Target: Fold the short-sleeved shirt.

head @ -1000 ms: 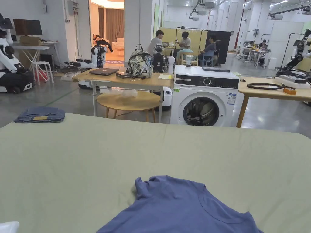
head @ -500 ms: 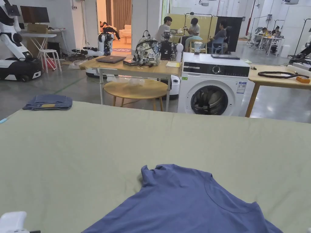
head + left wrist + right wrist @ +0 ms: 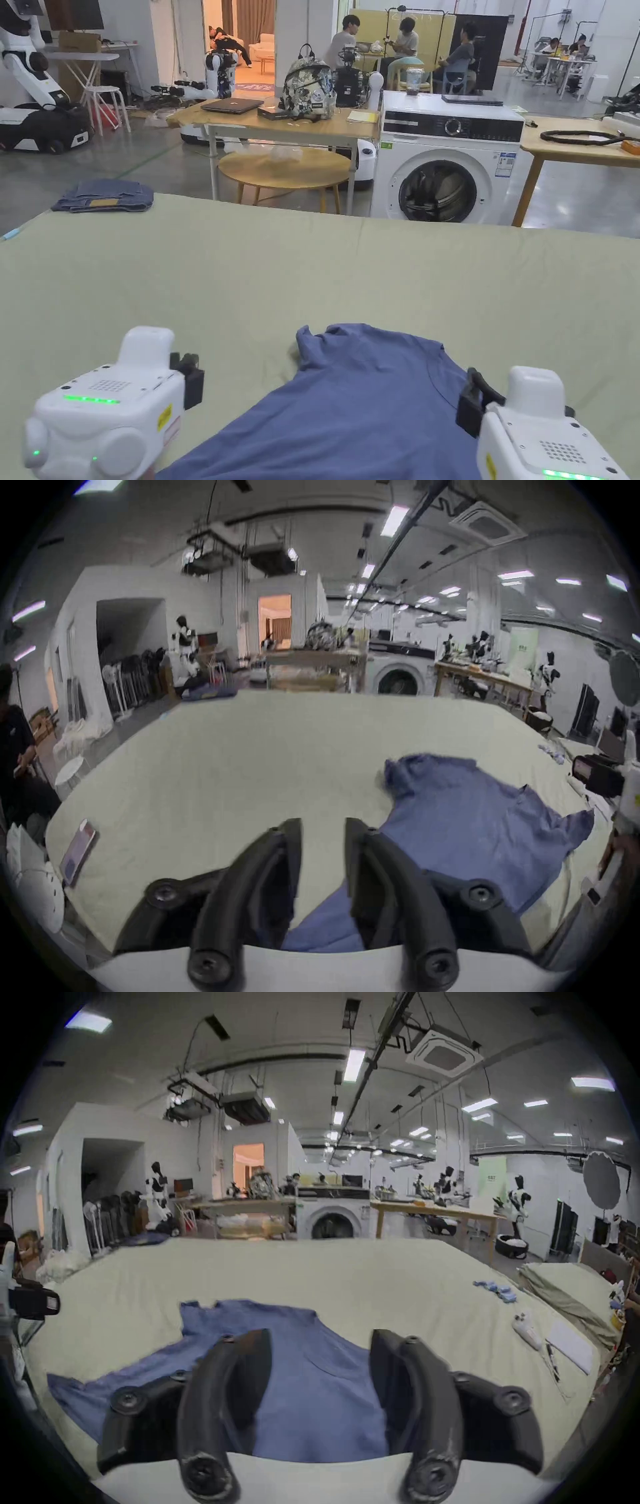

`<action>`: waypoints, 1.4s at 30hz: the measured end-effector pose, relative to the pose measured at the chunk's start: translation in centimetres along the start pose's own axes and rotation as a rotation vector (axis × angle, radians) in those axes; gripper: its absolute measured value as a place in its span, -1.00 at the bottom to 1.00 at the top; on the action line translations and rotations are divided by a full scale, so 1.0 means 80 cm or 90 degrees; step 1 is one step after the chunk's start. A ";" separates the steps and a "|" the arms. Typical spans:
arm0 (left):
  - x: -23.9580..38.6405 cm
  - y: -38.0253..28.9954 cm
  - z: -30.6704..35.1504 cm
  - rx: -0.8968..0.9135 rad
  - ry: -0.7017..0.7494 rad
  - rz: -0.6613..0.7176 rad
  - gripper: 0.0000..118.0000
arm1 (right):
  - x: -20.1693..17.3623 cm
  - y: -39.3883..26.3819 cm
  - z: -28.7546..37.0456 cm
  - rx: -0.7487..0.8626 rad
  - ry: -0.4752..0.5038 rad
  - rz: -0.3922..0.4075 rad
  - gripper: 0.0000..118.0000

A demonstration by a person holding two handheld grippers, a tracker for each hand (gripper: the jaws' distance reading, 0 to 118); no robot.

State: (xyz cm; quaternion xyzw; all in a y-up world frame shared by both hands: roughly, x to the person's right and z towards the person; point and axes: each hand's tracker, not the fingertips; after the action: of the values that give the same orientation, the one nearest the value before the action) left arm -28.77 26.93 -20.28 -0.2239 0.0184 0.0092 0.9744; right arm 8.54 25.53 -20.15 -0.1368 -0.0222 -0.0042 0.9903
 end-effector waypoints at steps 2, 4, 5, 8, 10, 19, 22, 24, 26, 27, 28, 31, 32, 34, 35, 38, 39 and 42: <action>0.015 0.007 0.002 0.022 -0.009 -0.006 -0.84 | -0.018 0.007 0.003 0.021 0.000 0.000 -0.66; 0.029 0.012 0.006 0.040 -0.009 -0.014 -1.00 | -0.031 0.012 0.004 0.040 0.010 0.003 -0.93; 0.034 0.014 0.008 0.048 -0.002 -0.018 -1.00 | -0.038 0.014 0.005 0.043 0.012 0.006 -1.00; 0.041 0.019 0.011 0.043 -0.012 -0.016 -1.00 | -0.051 0.018 0.006 0.052 0.016 0.021 -1.00; 0.039 0.020 0.010 0.030 -0.011 -0.013 -1.00 | -0.056 0.020 0.005 0.048 0.024 0.020 -1.00; -0.047 -0.011 0.015 -0.133 0.009 0.058 -1.00 | -0.059 0.002 -0.010 -0.006 0.053 0.033 -1.00; -0.093 -0.030 0.008 -0.210 0.028 0.096 -1.00 | -0.060 -0.009 -0.018 -0.025 0.056 0.040 -1.00; -0.121 -0.044 0.004 -0.248 0.031 0.138 -1.00 | -0.061 -0.014 -0.022 -0.038 0.060 0.042 -1.00; -0.142 -0.056 -0.001 -0.281 0.031 0.170 -1.00 | -0.062 -0.019 -0.026 -0.048 0.062 0.044 -1.00; -0.151 -0.062 -0.005 -0.311 0.036 0.174 -0.96 | -0.063 -0.021 -0.028 -0.053 0.062 0.046 -1.00; -0.158 -0.067 -0.007 -0.318 0.042 0.181 -0.89 | -0.064 -0.023 -0.030 -0.057 0.062 0.048 -1.00; -0.174 -0.083 -0.013 -0.351 0.062 0.203 0.03 | -0.066 -0.029 -0.035 -0.074 0.065 0.057 -1.00; -0.177 -0.087 -0.013 -0.358 0.076 0.199 0.19 | -0.066 -0.031 -0.036 -0.077 0.064 0.058 -1.00; -0.181 -0.094 -0.015 -0.365 0.100 0.205 0.18 | -0.066 -0.034 -0.038 -0.084 0.064 0.060 -1.00; -0.184 -0.098 -0.017 -0.369 0.106 0.212 0.18 | -0.066 -0.035 -0.039 -0.087 0.064 0.061 -1.00; -0.189 -0.111 -0.023 -0.397 0.117 0.229 0.18 | -0.066 -0.040 -0.041 -0.097 0.064 0.065 -1.00; -0.190 -0.116 -0.027 -0.412 0.121 0.233 0.18 | -0.067 -0.041 -0.041 -0.100 0.064 0.066 -1.00; -0.189 -0.129 -0.033 -0.428 0.135 0.237 0.18 | -0.069 -0.044 -0.041 -0.109 0.067 0.071 -1.00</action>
State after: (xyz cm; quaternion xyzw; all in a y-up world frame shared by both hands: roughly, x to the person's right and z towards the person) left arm -43.66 16.34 -17.54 -0.5230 0.1553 0.1680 0.8210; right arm 3.09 21.22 -22.62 -0.2212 0.0377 0.0417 0.9736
